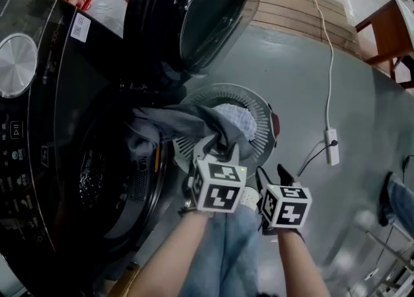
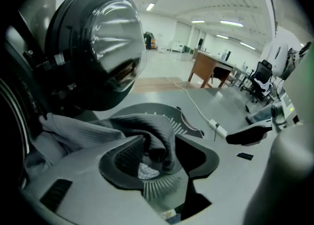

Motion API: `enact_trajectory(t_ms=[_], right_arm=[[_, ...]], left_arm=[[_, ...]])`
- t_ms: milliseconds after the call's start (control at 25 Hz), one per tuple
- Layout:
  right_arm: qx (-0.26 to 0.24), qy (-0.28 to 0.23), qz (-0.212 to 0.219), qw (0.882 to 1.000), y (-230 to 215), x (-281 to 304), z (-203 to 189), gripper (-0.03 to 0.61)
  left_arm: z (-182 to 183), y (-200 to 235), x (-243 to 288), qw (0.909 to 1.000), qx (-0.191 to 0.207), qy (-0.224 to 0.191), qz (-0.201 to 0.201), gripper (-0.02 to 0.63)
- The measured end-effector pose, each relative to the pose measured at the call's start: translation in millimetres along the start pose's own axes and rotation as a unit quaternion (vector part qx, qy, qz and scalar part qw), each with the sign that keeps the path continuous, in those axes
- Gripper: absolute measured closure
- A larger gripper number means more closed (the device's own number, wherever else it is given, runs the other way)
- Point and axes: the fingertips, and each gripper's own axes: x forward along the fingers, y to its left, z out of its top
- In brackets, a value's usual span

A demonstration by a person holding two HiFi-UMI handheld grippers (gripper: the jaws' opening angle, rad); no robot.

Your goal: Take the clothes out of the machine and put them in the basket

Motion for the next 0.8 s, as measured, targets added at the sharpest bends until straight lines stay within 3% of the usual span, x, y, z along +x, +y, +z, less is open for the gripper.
enact_trajectory(t_ms=[80,120,240,560,680,800], right_arm=[[-0.002,0.002,0.001,1.0,2,1,-1,0.333],[-0.003,0.004,0.003,1.0,5,2,-2,0.333],[-0.014,0.011,0.01,1.0,11,4,-6,0.333],[-0.048,0.018,0.034,0.998,47,13,-8,0.333],[-0.057,0.021,0.041,0.997,60,15,-10,0.333],[-0.065,0.024,0.043,0.997,68,16,-13,0.333]], left_arm=[[-14,12,1,0.9996,-0.012,0.019,0.016,0.331],[-21,19,0,0.9992,-0.017,0.024,0.026,0.307],[-37,43,-7,0.9973,-0.023,0.032,0.062,0.266],[-71,146,-46,0.9852,-0.031,0.048,0.162,0.232],[-72,177,-66,0.9785,-0.044,0.035,0.199,0.211],[-68,207,-90,0.9674,-0.042,0.01,0.25,0.141]])
